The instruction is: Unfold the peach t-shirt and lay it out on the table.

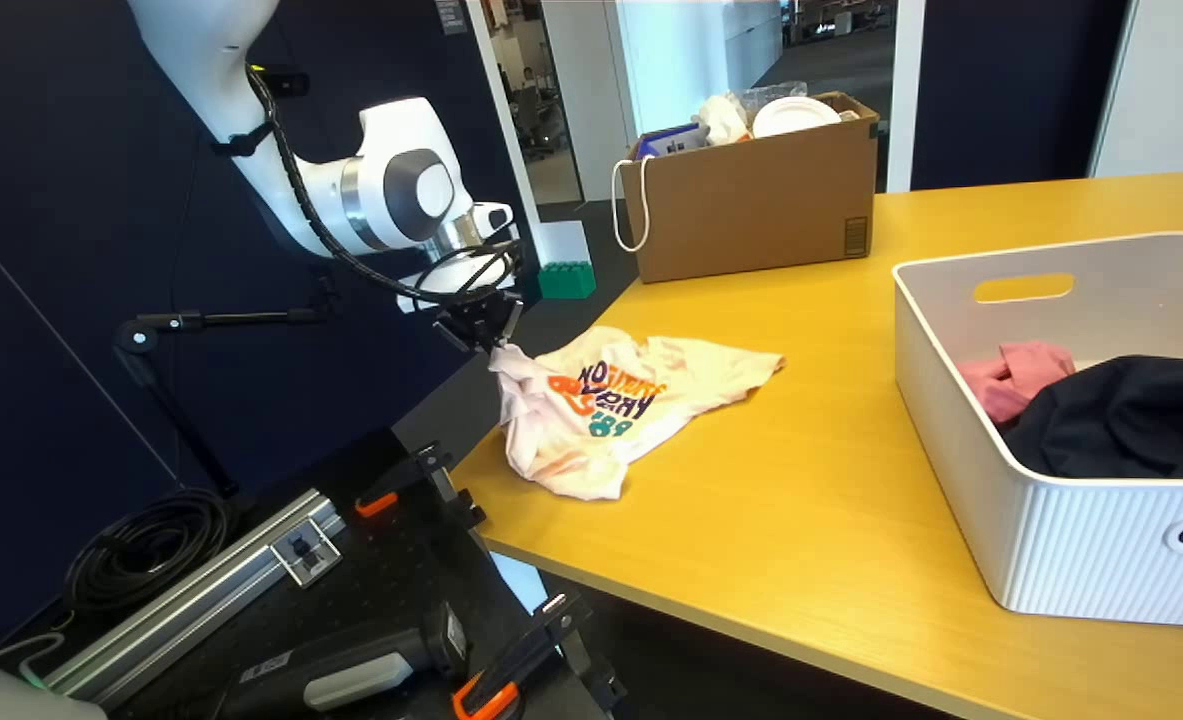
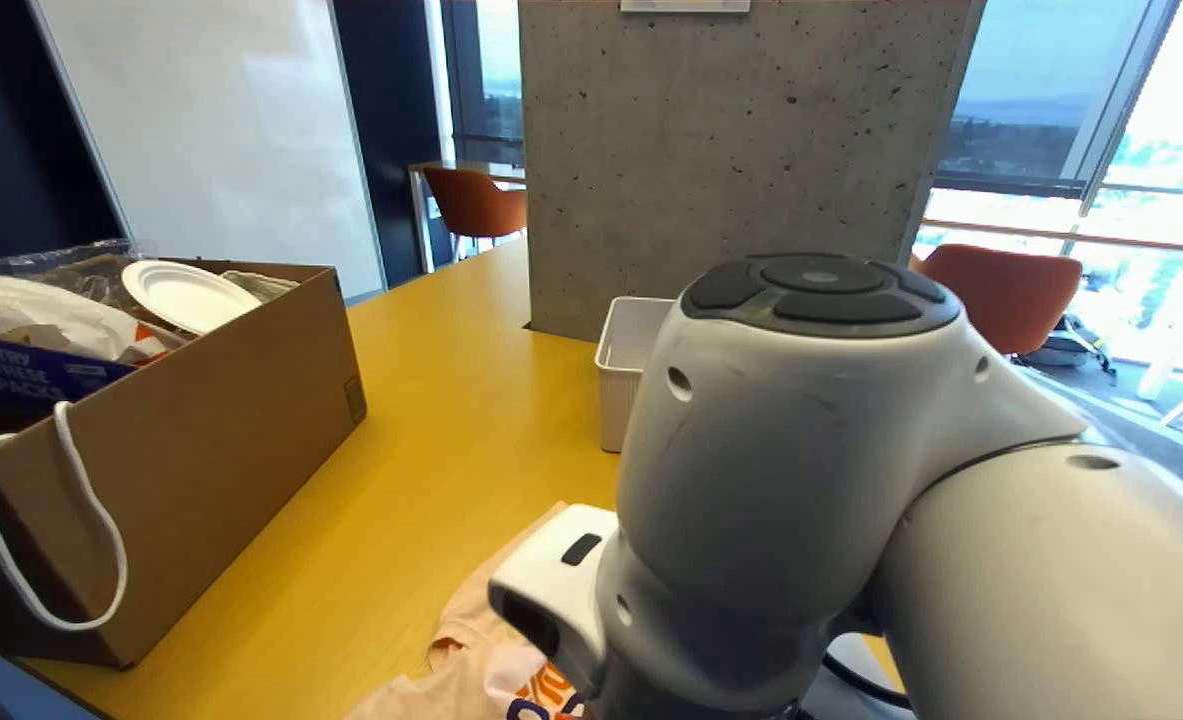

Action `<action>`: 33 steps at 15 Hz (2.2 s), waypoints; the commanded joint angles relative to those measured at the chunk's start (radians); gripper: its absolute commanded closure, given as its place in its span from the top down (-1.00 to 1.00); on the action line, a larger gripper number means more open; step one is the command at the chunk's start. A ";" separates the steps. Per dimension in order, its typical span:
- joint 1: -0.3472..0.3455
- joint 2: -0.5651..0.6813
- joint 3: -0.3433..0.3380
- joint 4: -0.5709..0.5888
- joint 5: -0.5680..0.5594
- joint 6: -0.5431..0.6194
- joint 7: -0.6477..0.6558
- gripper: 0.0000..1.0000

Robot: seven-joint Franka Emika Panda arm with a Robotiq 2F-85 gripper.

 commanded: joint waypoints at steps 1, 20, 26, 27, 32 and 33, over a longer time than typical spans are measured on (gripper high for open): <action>-0.115 0.065 0.169 0.046 0.101 -0.026 -0.194 -0.34; -0.264 0.100 0.103 0.098 0.376 -0.285 -0.151 1.00; -0.185 0.226 -0.030 0.281 0.339 -0.405 -0.033 1.00; -0.177 0.251 -0.040 0.316 0.338 -0.423 -0.026 1.00; -0.107 0.347 -0.084 0.455 0.324 -0.490 0.050 1.00; -0.099 0.366 -0.088 0.479 0.321 -0.497 0.056 1.00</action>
